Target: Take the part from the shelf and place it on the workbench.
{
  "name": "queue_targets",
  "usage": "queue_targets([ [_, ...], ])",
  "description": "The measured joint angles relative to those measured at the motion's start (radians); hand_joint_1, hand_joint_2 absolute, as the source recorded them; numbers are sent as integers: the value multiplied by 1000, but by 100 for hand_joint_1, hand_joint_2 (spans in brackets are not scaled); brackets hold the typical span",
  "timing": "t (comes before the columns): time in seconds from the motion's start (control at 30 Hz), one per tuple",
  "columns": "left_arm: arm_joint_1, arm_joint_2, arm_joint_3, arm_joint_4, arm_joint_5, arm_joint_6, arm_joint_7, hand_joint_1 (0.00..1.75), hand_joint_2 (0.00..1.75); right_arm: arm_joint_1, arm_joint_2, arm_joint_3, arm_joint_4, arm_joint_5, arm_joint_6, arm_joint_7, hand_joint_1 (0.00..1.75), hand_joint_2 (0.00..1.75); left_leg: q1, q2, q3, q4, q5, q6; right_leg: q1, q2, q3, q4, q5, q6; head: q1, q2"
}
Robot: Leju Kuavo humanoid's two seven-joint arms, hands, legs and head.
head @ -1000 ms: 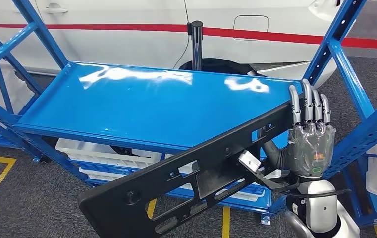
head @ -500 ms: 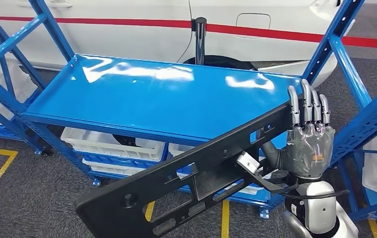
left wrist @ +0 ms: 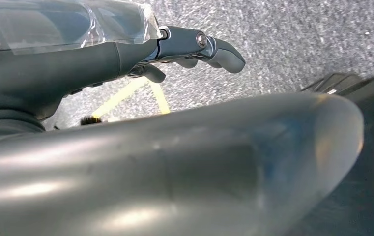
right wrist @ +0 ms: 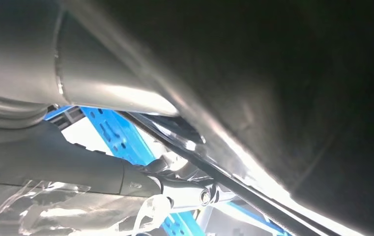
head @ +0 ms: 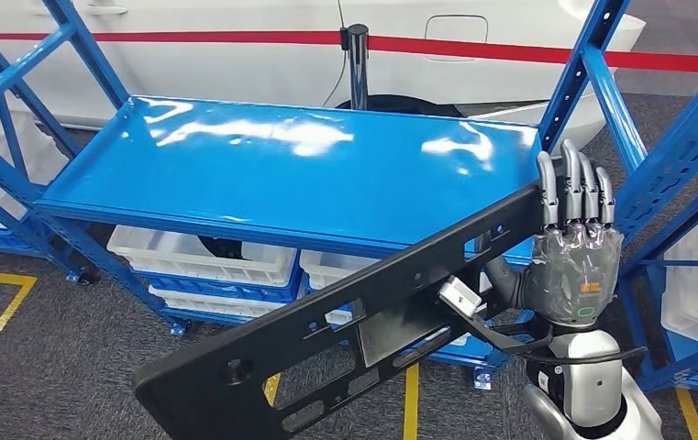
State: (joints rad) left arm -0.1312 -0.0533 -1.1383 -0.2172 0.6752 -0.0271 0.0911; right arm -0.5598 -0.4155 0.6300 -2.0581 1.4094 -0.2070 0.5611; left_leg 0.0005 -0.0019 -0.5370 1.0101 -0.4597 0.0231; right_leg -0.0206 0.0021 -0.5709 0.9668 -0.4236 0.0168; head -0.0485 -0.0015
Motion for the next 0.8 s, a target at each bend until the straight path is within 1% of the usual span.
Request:
queue_targets([
  [0.03, -1, 2, 0, 0, 0, 0, -3, 0, 0, 0, 0, 0, 0, 0, -1, 1, 0, 0, -5, -2, 25, -48, 11, 9, -1, -1, -2, 0, 4, 5, 0, 0],
  [0.07, -1, 3, 0, 0, 0, 0, -5, 0, 0, 0, 0, 0, 0, 0, -1, 1, 0, 0, -10, -3, 34, -70, 15, 16, -2, -2, -4, 0, 7, 11, 0, 0],
  [0.13, -1, 4, 0, 0, 0, 0, -9, 0, 0, 2, 0, -1, 0, -2, -2, 2, 0, 0, -13, -1, 29, -77, 27, 24, -3, -2, -8, -6, 17, 26, 0, 0],
  [0.17, -1, 4, 0, 0, 0, 0, -10, 0, 0, 2, -1, -1, 0, -4, -3, 4, 0, 0, -11, 0, 28, -83, 37, 27, -3, -1, -13, -3, 13, 31, 1, 0],
  [0.2, -1, 4, 0, 0, 0, 1, -10, 0, 0, 2, -1, -2, 0, -7, -4, 6, 0, 0, -9, 2, 25, -90, 46, 30, -3, -1, -22, 16, -6, 35, 1, 0],
  [0.23, -1, 4, 0, 0, 0, 3, -11, 0, 0, 2, -1, -3, 0, -11, -6, 9, 0, 0, -6, 4, 21, -96, 56, 33, -2, -1, -38, 57, -38, 38, 2, 0],
  [0.3, -1, 4, 0, 0, 0, 5, -11, 0, 0, 4, -1, -6, 0, -19, -9, 14, 0, 0, -6, 6, 7, -97, 68, 39, -2, -1, -88, 194, -124, 40, 3, 0],
  [0.33, -1, 3, 0, 0, 1, 4, -11, 0, 0, 6, -1, -6, 0, -23, -10, 15, 0, 0, -7, 9, 0, -96, 73, 40, -1, -1, -107, 253, -151, 42, 3, 0],
  [0.37, 0, 3, 0, 0, 1, 3, -10, 0, 0, 8, -1, -6, 0, -25, -11, 16, 0, 0, -8, 12, -7, -95, 77, 41, -1, -1, -110, 281, -160, 43, 4, 0],
  [0.4, 0, 3, 0, 0, 1, 1, -10, 0, 0, 9, -2, -6, 0, -27, -12, 16, 0, 0, -9, 16, -14, -93, 81, 40, 0, -2, -93, 268, -149, 43, 4, 0],
  [0.43, 1, 3, 0, 0, 1, 0, -9, 0, 0, 9, -2, -7, 0, -28, -12, 17, 0, 0, -9, 21, -18, -91, 84, 40, 0, -6, -55, 214, -123, 42, 4, 0],
  [0.47, 1, 3, 0, 0, 2, 0, -8, 0, 0, 9, -2, -7, 0, -28, -13, 17, 0, 0, -9, 25, -21, -87, 85, 38, 0, -19, -6, 135, -93, 41, 4, 0],
  [0.5, 1, 3, 0, 0, 2, 0, -8, 0, 0, 8, -2, -7, 0, -28, -13, 17, 0, 0, -12, 31, -24, -82, 86, 35, 4, -34, 37, 62, -71, 37, 4, 0],
  [0.53, 0, 2, 0, 0, 2, 0, -8, 0, 0, 7, -2, -8, 0, -29, -13, 17, 0, 0, -14, 36, -27, -78, 87, 32, 6, -45, 65, 10, -56, 31, 4, 0],
  [0.57, 0, 2, 0, 0, 2, 0, -8, 0, 0, 6, -2, -8, 0, -30, -14, 18, 0, 0, -16, 42, -29, -75, 89, 28, 9, -52, 77, -18, -50, 24, 3, 0],
  [0.6, 0, 2, 0, 0, 2, 0, -8, 0, 0, 5, -2, -9, 0, -31, -14, 18, 0, 0, -17, 49, -31, -74, 91, 24, 12, -46, 74, -21, -47, 17, 3, 0],
  [0.63, 0, 2, 0, 0, 2, 0, -7, 0, 0, 6, -1, -9, 0, -33, -14, 18, 0, 0, -17, 55, -32, -74, 94, 20, 11, -39, 69, -20, -42, 10, 3, 0],
  [0.67, 1, 2, 0, 0, 2, 0, -7, 0, 0, 5, -1, -9, 0, -35, -14, 18, 0, 0, -15, 55, -36, -68, 88, 14, 10, -32, 63, -20, -36, 4, 3, 0],
  [0.7, 1, 2, 0, 0, 2, 0, -7, 0, 0, 4, -2, -9, 0, -36, -14, 18, 0, 0, -13, 49, -45, -48, 68, 6, 8, -25, 57, -21, -29, -4, 2, 0],
  [0.73, 1, 2, 0, 0, 2, 0, -7, 0, 0, 4, -1, -10, 0, -37, -14, 18, 0, 0, -11, 40, -62, -6, 35, -1, 6, -18, 49, -22, -21, -10, 2, 0],
  [0.77, 2, 2, 0, 0, 2, 0, -7, 0, 0, 3, -1, -10, 0, -37, -14, 18, 0, 0, -7, 29, -86, 56, -10, -8, 5, -11, 41, -22, -13, -14, 2, 0],
  [0.8, 2, 2, 0, 0, 1, 0, -7, 0, 0, 3, -1, -10, 0, -38, -14, 18, 0, 0, -5, 22, -112, 131, -54, -13, 5, -2, 32, -21, -7, -16, 2, 0],
])
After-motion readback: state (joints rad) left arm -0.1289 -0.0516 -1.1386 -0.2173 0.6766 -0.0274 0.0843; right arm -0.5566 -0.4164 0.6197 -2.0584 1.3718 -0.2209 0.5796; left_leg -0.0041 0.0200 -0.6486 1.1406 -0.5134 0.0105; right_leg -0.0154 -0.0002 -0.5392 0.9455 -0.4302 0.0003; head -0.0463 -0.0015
